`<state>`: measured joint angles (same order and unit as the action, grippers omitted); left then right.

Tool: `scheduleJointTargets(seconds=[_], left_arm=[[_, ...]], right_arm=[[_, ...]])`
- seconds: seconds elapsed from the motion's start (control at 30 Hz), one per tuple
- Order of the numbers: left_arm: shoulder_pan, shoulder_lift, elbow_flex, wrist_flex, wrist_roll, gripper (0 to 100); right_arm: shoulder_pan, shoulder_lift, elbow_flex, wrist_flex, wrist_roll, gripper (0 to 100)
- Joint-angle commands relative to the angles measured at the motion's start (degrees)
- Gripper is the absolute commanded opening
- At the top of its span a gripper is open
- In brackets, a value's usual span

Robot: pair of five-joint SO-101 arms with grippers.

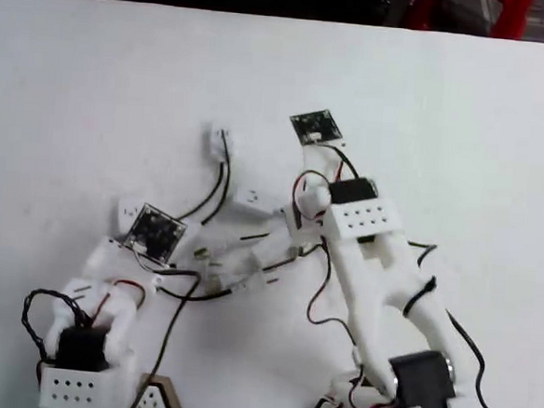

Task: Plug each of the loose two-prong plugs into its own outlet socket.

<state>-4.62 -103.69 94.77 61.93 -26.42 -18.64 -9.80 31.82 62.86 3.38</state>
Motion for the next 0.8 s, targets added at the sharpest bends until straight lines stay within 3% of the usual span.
scheduleJointTargets(seconds=[0.0,0.77], left_arm=[[-0.31,-0.48,-0.26,-0.26,-0.53,2],[-0.31,-0.48,-0.18,-0.26,-0.53,2]], right_arm=[[-1.27,2.33,-3.78,0.13,-1.58,10.1],[-3.65,12.26,-6.07,-2.33,-2.81,9.8]])
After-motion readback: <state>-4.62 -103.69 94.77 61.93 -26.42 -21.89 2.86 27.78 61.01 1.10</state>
